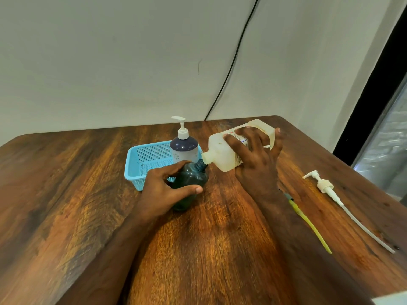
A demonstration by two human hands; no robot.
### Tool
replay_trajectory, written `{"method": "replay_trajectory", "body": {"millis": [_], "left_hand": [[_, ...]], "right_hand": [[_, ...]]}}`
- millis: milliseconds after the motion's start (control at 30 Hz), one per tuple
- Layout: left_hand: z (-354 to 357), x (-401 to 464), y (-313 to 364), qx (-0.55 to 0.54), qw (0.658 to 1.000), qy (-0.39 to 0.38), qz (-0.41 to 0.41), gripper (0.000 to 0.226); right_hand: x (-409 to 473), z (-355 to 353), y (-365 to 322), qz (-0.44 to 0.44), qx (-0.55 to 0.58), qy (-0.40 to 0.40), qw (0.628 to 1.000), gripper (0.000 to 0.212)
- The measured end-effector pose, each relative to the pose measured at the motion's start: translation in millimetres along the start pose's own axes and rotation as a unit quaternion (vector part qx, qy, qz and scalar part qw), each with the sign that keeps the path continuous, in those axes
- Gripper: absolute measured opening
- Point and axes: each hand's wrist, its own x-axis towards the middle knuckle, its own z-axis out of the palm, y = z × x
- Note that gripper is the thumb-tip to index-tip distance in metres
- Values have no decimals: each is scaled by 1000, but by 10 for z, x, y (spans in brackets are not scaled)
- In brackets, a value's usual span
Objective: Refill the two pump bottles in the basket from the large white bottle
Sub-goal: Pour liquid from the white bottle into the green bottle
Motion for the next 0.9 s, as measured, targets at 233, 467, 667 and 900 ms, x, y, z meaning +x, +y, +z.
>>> {"method": "replay_trajectory", "body": {"millis": [233,467,667,900], "left_hand": [[4,1,20,3,1000,4,3,83],[4,-10,20,3,1000,4,3,82],[15,-5,11,0,1000,5,-4,78],[2,-3,6,5,1000,0,3,74]], "right_hand": [[-5,5,1,1,-1,-5,1000,70],[-6,4,0,4,1,-7,1000,69],[-7,-2,-5,7,-2,-9,1000,75],[-8,-1,3,8,-7,-18,1000,74]]}}
